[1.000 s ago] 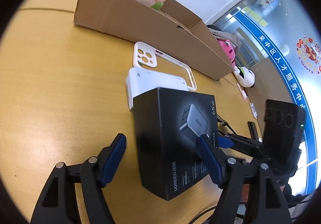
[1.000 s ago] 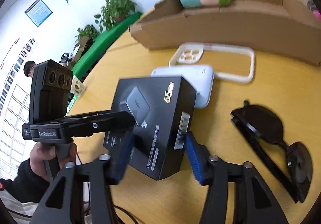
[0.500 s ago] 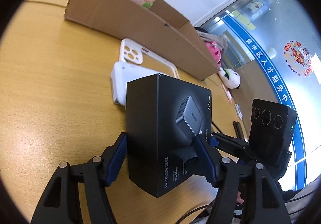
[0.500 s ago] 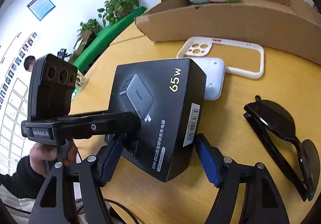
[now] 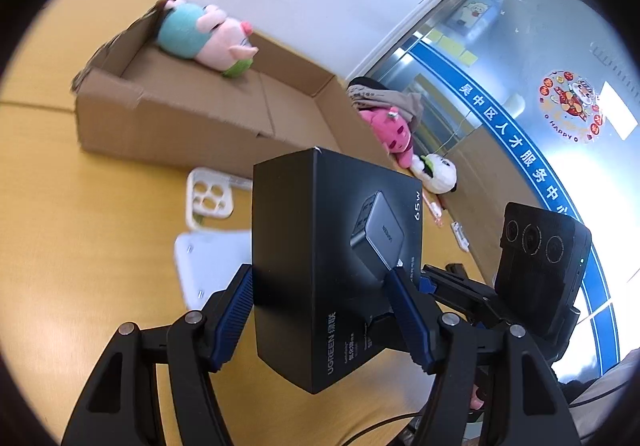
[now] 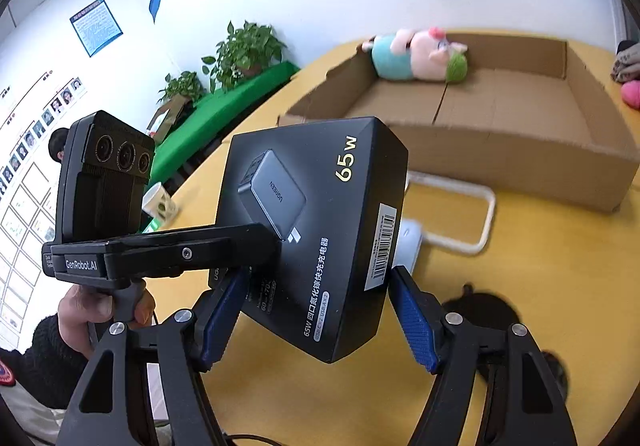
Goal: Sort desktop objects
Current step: 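Carry the charger box with the right tool over the cardboard box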
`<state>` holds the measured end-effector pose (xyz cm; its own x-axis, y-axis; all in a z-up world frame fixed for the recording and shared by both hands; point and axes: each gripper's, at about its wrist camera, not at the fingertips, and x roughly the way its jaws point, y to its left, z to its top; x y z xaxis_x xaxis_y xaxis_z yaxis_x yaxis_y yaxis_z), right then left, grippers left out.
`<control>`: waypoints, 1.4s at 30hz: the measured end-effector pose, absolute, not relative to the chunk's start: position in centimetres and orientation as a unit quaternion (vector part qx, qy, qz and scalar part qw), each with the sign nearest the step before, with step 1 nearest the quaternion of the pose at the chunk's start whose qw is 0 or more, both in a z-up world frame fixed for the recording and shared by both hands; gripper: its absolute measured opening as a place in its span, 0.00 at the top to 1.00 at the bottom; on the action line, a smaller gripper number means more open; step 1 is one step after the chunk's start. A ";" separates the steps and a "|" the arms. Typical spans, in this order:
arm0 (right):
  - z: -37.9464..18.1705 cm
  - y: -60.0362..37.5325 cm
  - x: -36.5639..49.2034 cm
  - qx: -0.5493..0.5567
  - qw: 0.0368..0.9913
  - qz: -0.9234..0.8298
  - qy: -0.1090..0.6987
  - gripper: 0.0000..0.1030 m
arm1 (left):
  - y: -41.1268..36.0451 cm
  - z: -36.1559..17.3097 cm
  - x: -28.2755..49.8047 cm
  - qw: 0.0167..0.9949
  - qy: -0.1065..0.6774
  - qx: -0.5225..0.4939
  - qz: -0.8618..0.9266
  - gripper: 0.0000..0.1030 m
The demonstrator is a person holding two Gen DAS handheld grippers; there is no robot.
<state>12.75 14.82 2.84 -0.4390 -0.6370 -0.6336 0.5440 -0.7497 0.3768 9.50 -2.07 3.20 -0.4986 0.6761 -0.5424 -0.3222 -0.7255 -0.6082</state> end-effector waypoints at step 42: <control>12.5 16.8 6.2 0.307 0.325 -0.893 -0.057 0.25 | 0.1 12.7 1.1 0.337 -0.168 -0.334 0.864 0.36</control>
<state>6.16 16.81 12.50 -0.6002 -0.6157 -0.5106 0.5458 -0.7819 0.3012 1.06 0.12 12.69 -0.5501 0.6939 -0.4646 -0.4700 -0.7171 -0.5146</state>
